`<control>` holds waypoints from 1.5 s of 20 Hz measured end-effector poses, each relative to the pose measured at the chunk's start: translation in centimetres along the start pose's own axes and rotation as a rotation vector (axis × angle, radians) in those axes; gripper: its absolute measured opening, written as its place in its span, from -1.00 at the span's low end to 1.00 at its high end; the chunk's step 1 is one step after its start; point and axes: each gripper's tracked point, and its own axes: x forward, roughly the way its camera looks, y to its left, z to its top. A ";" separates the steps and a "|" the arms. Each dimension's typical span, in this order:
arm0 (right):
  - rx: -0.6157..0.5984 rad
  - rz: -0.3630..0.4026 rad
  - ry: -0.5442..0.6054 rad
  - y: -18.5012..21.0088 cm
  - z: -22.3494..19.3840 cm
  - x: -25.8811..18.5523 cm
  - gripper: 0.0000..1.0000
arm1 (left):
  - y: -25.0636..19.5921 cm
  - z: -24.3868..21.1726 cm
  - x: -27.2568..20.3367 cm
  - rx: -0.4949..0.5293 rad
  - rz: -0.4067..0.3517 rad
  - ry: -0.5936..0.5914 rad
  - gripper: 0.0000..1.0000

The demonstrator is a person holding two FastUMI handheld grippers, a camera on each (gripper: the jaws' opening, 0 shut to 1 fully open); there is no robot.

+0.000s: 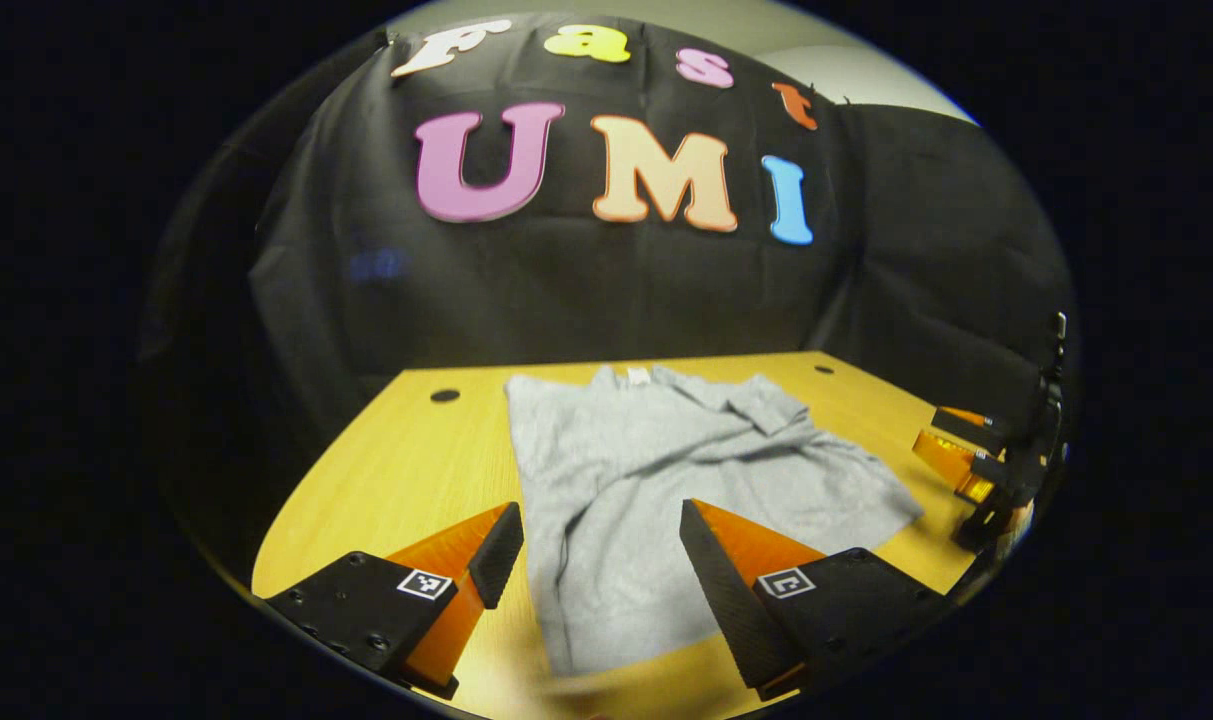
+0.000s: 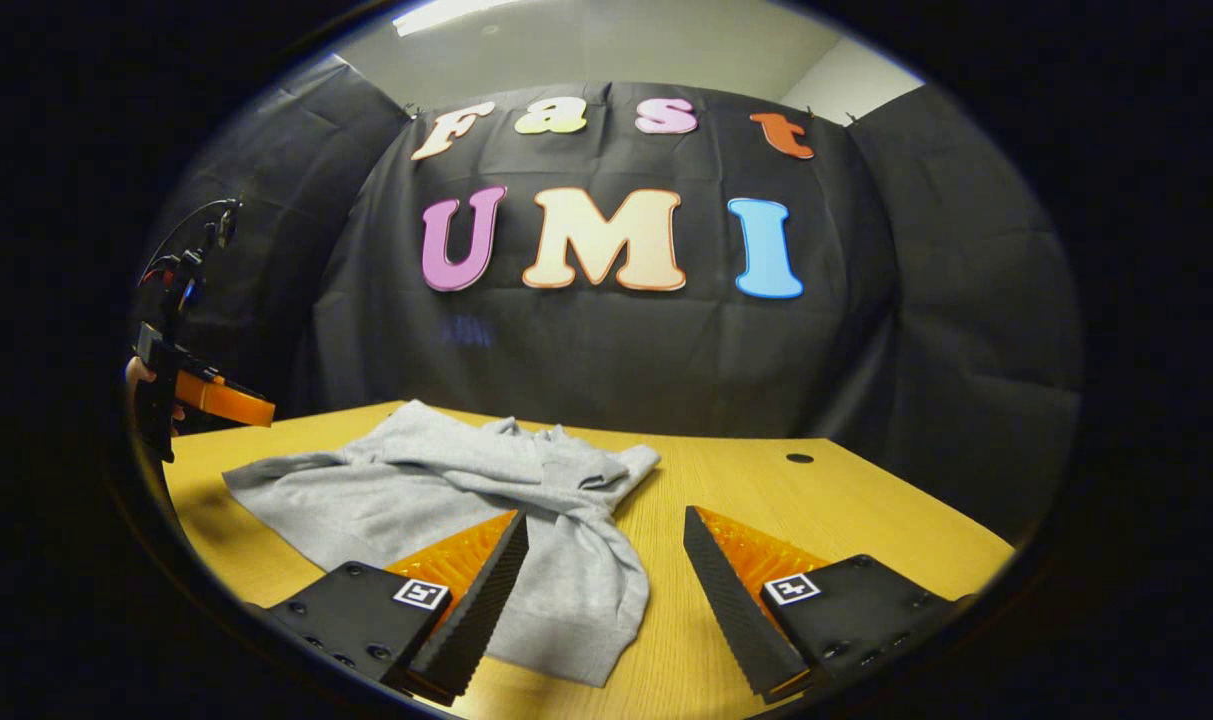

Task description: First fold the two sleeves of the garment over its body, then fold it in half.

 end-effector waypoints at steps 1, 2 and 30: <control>-0.011 0.008 0.038 0.1 -1.0 -0.2 0.97 | 0.2 -1.4 -0.1 -0.010 -0.003 0.039 0.90; -0.018 0.013 0.079 0.2 -1.9 -0.5 0.98 | 0.1 -2.7 -0.1 -0.016 -0.007 0.075 0.90; 0.069 0.141 0.499 2.6 -9.1 -1.8 0.76 | -0.3 -7.8 -0.7 0.030 -0.008 0.297 0.90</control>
